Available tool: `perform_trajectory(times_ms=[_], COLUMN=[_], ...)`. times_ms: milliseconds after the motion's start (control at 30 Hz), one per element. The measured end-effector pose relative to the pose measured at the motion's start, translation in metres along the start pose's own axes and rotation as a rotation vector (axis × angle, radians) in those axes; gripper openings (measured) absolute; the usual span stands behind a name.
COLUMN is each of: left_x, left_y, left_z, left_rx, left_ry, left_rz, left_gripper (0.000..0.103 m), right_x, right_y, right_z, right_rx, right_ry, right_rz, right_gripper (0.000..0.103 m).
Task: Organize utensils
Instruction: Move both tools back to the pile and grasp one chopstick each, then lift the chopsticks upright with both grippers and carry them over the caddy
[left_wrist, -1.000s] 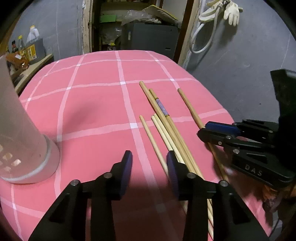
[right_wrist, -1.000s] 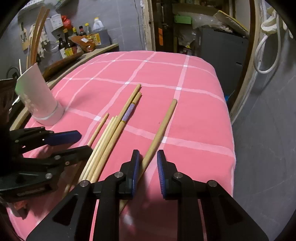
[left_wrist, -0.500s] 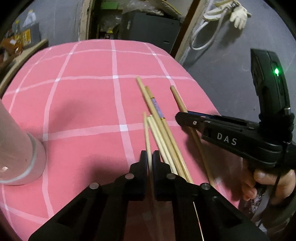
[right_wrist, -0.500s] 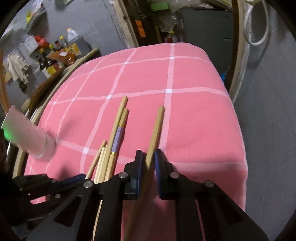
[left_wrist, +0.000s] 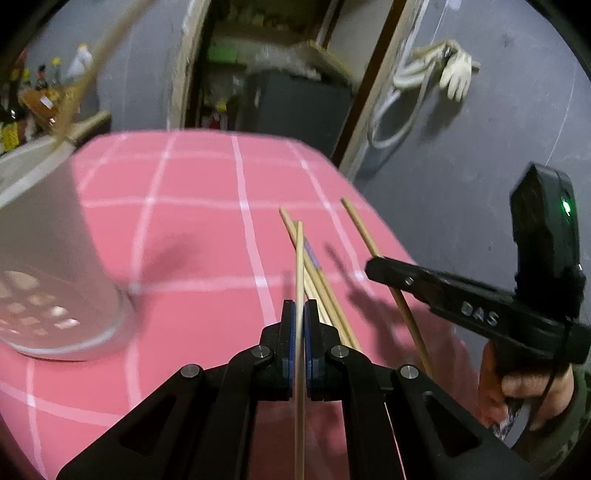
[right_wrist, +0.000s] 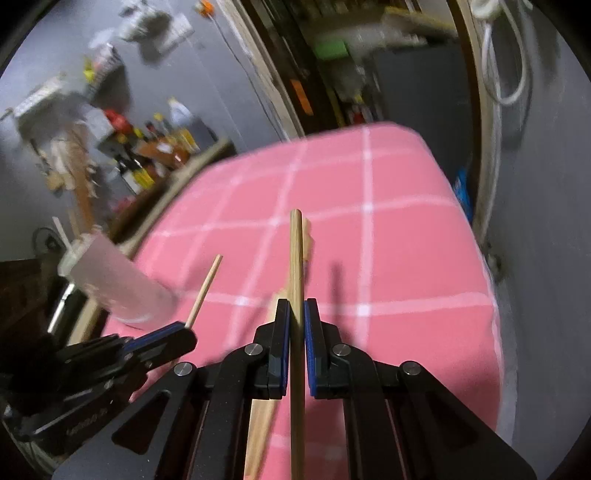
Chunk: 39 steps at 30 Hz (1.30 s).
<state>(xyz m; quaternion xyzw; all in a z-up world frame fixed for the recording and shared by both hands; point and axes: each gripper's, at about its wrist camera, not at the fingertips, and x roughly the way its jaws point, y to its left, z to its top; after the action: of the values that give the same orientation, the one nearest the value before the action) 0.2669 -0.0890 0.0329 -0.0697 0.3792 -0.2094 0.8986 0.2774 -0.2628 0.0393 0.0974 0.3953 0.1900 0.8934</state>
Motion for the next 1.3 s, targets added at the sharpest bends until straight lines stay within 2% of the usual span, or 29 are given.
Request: perform_trajectory(times_ms=[133, 300, 633, 767, 1000, 1133, 1300], left_x=[-0.028, -0.063, -0.137, -0.158, -0.181, -0.197, -0.205], left_y=[0.005, 0.005, 0.033, 0.064, 0.128, 0.158, 0.188], left_z=[0.001, 0.005, 0.026, 0.039, 0.057, 0.065, 0.069], left_rx=[-0.015, -0.003, -0.015, -0.061, -0.134, -0.173, -0.205], left_ry=[-0.129, -0.276, -0.509, -0.572, -0.67, -0.751, -0.837], left_rz=[-0.014, -0.024, 0.018, 0.048, 0.104, 0.15, 0.211], left_gripper=[0.002, 0.002, 0.002, 0.002, 0.002, 0.002, 0.002], right_x=[-0.028, -0.05, -0.066, -0.058, -0.032, -0.027, -0.026], right_y=[0.024, 0.058, 0.112, 0.135, 0.167, 0.183, 0.196], right_z=[-0.005, -0.006, 0.019, 0.034, 0.056, 0.065, 0.067], right_rx=[-0.049, -0.108, -0.18, -0.184, -0.156, -0.166, -0.175], right_ry=[-0.167, -0.329, -0.546, -0.603, -0.653, -0.748, -0.896], right_rz=[0.042, 0.114, 0.214, 0.273, 0.345, 0.356, 0.315], right_gripper=[0.006, 0.006, 0.006, 0.006, 0.006, 0.006, 0.006])
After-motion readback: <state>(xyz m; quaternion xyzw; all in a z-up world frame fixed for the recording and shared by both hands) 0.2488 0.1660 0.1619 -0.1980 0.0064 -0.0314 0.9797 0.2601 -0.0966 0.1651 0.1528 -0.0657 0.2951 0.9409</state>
